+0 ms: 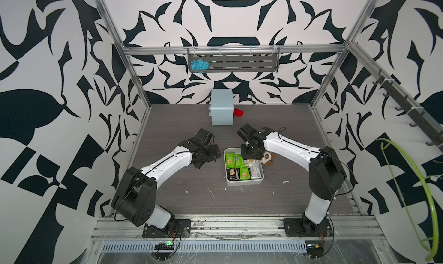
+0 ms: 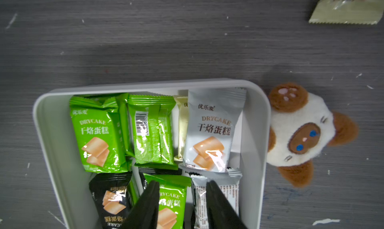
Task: Take the cookies out of the storage box
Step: Pick up the cookie from the storage box.
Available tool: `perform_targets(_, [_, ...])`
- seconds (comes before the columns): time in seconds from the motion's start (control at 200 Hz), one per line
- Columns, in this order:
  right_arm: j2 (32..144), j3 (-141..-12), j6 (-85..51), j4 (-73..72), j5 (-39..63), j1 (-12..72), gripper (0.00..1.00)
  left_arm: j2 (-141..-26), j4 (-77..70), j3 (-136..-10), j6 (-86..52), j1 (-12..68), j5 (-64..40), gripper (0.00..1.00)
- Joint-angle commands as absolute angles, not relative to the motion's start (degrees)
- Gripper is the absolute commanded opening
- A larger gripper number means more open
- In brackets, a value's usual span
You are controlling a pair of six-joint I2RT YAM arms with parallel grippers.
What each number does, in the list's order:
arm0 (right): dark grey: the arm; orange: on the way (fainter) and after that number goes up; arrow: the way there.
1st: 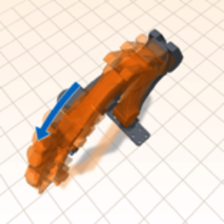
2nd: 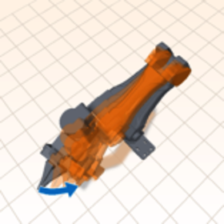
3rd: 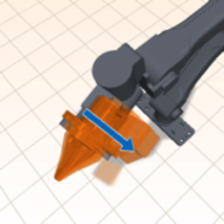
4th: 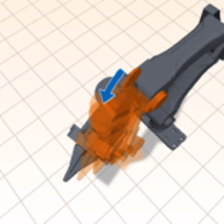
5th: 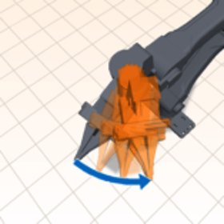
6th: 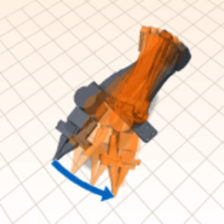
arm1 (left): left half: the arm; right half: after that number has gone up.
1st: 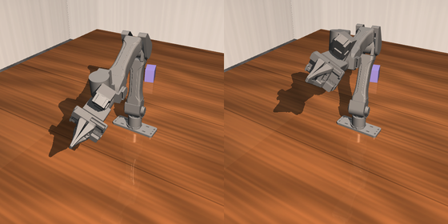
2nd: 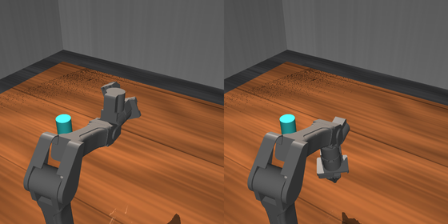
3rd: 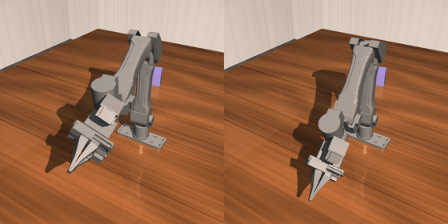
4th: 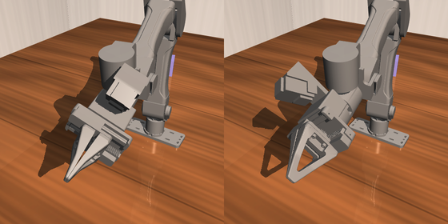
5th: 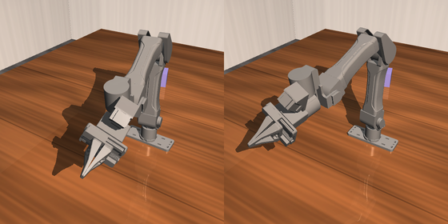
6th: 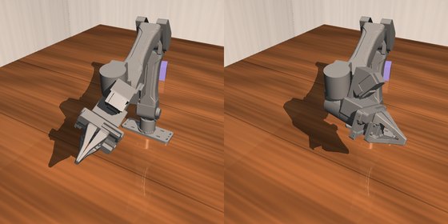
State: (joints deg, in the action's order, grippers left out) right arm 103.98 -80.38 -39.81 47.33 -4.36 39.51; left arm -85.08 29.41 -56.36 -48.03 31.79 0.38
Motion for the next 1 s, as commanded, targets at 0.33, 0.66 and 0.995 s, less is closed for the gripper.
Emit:
perform_targets(0.33, [107.6,-81.2,-47.0,48.0,-10.0,37.4,0.6,-85.4,30.5,-57.1,-47.4,31.8,0.8,0.99])
perform_targets(0.66, [108.6,-79.3,-46.7,44.0,-6.1,35.4,0.59,-85.3,31.4,-56.9,-46.8,31.8,1.2,0.99])
perform_targets(0.995, [110.3,-79.2,-45.8,43.4,-5.6,34.6,0.6,-84.3,32.0,-56.7,-46.7,31.8,2.0,0.99])
